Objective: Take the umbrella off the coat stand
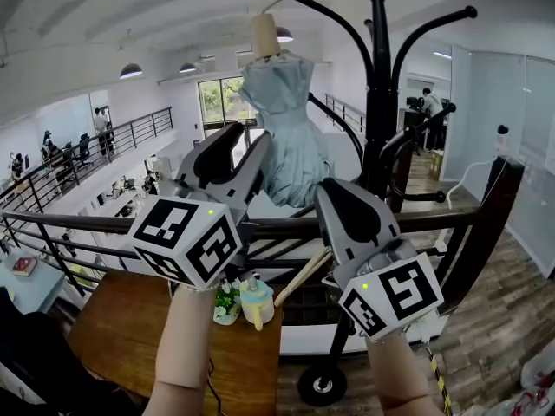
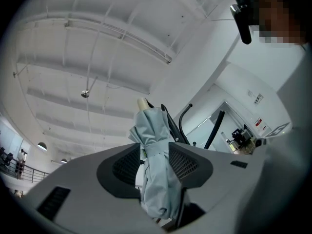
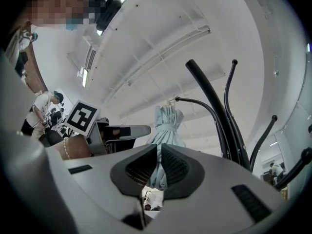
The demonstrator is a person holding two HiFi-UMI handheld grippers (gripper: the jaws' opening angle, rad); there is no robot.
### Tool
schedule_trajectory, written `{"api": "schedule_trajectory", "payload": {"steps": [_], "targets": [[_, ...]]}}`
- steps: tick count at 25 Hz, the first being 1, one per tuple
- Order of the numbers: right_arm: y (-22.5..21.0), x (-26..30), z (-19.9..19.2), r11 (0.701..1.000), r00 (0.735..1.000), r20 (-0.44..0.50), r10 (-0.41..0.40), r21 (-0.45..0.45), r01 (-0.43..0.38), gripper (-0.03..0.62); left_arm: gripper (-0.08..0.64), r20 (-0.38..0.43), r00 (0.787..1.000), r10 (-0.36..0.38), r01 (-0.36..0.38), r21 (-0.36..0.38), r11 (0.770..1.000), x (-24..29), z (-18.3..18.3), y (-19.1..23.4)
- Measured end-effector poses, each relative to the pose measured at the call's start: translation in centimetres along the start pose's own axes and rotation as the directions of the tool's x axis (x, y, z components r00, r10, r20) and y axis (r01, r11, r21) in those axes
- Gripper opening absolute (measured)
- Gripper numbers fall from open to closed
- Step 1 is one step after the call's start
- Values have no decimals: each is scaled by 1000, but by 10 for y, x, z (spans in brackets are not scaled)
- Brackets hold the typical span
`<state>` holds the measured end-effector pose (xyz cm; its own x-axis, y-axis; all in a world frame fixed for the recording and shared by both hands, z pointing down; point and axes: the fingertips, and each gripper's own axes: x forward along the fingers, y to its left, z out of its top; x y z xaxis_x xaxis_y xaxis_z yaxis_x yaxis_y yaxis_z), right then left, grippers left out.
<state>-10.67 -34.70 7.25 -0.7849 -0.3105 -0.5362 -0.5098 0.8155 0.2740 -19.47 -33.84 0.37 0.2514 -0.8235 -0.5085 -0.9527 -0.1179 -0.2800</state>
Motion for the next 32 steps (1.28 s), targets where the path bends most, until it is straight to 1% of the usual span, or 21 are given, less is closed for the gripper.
{"api": "schedule_trajectory", "payload": {"steps": [3,5,8,11,15,17,21,24,26,28,30,32], "targets": [[-2,1,0,1000,1000,-4,-4,-8,4,29,238,-11,1000,-12,12,-16,1000,7,1,1],[-3,2,3,1000,1000,-4,-6,-25,6,29,259,-13,1000,-23,23,-50,998,12,0,3],[-1,3,7,999,1000,1,-2,-41,2,29,277,-8,999,-33,31,-116,993,17,2,8],[1,3,7,999,1000,3,6,-42,-6,29,288,-3,998,-57,56,-184,981,21,4,9],[1,2,8,999,1000,10,3,-51,-2,29,308,-31,997,-69,59,-241,969,31,-2,12],[1,2,7,999,1000,13,2,-50,-1,29,314,-34,995,-89,75,-297,952,35,-5,15],[-2,1,2,999,1000,6,-4,-45,5,29,319,-15,985,-169,148,-418,896,39,-9,13],[-4,0,1,999,1000,4,-12,-38,12,29,319,-5,974,-229,199,-471,859,42,-9,8],[-5,0,0,999,1000,3,-13,-38,13,29,319,-3,966,-257,224,-482,847,45,-9,5],[-5,1,0,999,1000,1,-12,-43,12,29,319,-5,962,-274,239,-476,846,49,-8,1],[-6,2,1,999,1000,0,-13,-48,13,29,319,-9,960,-279,243,-463,852,51,-7,-1],[-7,2,2,999,1000,0,-16,-51,16,29,319,-21,960,-279,243,-437,866,54,-7,-3]]}}
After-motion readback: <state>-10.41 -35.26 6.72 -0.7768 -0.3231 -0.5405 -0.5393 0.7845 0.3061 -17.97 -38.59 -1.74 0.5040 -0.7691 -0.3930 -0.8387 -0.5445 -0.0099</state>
